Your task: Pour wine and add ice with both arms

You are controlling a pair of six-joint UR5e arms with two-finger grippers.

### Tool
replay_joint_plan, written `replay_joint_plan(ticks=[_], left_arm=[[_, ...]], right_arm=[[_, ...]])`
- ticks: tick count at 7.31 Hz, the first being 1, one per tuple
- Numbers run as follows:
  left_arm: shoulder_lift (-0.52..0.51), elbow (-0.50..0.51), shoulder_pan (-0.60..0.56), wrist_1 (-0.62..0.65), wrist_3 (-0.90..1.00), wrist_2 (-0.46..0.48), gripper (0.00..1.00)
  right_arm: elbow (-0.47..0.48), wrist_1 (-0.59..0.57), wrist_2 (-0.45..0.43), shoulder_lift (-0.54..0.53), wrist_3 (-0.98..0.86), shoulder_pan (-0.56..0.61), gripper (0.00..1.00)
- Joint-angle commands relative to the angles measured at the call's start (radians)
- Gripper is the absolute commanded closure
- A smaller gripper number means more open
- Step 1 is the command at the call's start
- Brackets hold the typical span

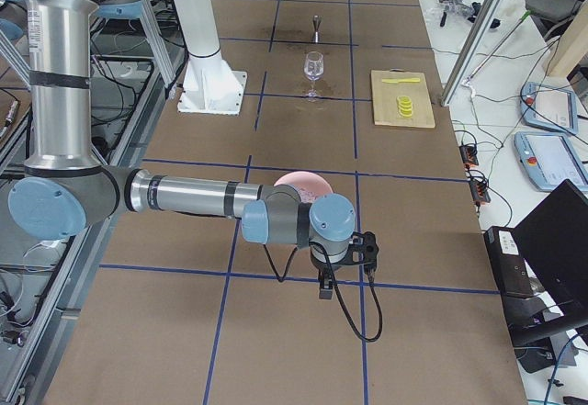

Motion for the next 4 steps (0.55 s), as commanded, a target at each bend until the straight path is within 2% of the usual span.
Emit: replay_joint_plan(ticks=[1,4], left_arm=[[-0.009,-0.012,0.0,-0.015,-0.028,-0.001,0.0],[-0.001,-0.01,-0.008,-0.074,-0.095,-0.001,0.0]], right_arm=[[0.003,0.002,0.0,0.001,0.001,0.0,0.0],[0.009,0.002,0.0,0.004,0.004,0.0,0.0]])
